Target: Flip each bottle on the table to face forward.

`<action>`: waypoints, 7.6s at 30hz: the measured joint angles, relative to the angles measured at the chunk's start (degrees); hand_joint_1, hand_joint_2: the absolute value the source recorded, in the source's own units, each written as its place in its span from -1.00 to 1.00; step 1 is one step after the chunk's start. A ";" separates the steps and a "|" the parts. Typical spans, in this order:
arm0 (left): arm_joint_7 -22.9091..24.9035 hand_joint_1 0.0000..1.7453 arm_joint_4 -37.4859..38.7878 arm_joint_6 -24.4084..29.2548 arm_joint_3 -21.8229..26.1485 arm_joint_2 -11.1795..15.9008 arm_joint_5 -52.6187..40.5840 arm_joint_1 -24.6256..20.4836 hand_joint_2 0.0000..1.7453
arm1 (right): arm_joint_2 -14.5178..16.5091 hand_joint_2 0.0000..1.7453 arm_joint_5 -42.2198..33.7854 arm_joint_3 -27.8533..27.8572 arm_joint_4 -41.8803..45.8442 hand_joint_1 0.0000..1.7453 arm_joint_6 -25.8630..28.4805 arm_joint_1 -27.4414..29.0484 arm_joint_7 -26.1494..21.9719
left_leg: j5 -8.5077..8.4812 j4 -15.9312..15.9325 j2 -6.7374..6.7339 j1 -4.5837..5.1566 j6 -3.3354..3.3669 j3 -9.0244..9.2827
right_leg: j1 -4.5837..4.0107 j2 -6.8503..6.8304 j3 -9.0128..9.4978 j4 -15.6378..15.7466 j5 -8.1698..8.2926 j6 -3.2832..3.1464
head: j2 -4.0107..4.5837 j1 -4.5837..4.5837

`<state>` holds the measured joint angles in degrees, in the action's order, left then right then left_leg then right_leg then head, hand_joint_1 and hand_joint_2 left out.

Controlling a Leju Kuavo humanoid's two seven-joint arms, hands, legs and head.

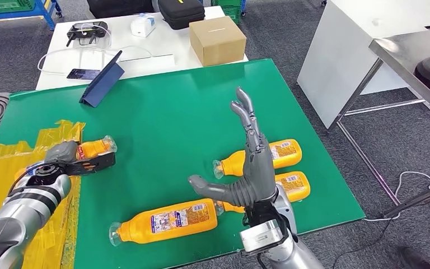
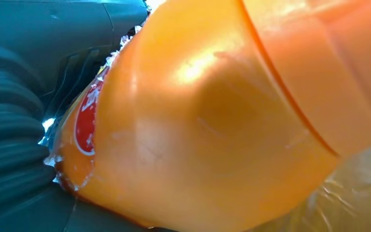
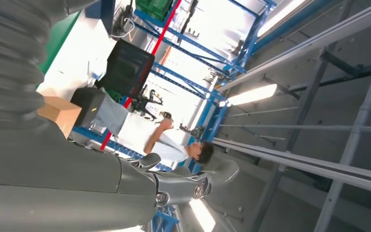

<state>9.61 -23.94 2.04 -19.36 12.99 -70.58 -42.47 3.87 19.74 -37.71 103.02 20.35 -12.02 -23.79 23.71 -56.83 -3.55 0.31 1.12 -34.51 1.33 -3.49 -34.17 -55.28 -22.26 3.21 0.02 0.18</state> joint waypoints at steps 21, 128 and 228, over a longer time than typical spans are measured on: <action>-3.09 -1.00 -0.99 17.36 6.58 -4.69 3.90 4.01 1.00 | 0.31 1.00 -0.40 1.54 -1.39 -1.00 -0.36 1.10 -0.49 | -0.15 0.00 0.09 0.00 -0.01 0.18 | 0.01 -0.12 0.19 0.00 0.06 -0.02 | 0.00 0.00; -23.78 -1.00 -61.40 6.86 14.68 -14.52 54.25 32.75 1.00 | 2.05 1.00 43.99 -13.83 -46.65 -0.88 -12.57 -8.89 31.46 | -0.15 -0.01 0.03 -0.01 -0.01 -0.35 | -0.04 -0.08 -0.38 -0.01 0.14 -0.11 | 0.00 0.01; -24.99 -1.00 -70.38 10.69 13.55 -17.43 54.51 39.16 1.00 | 3.68 1.00 47.76 17.75 -34.00 1.00 18.14 -0.97 29.44 | -0.33 -0.02 0.00 0.01 0.01 -0.75 | -0.10 -0.06 -0.77 0.01 0.37 -0.19 | 0.00 -0.01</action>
<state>-15.38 -94.33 12.74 -5.81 -4.44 -16.06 -3.31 7.55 67.50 -19.97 69.02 38.49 -12.99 5.64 23.38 -56.85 -3.55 0.32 1.13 -35.26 1.23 -3.55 -34.94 -55.28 -21.89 3.02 0.02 0.17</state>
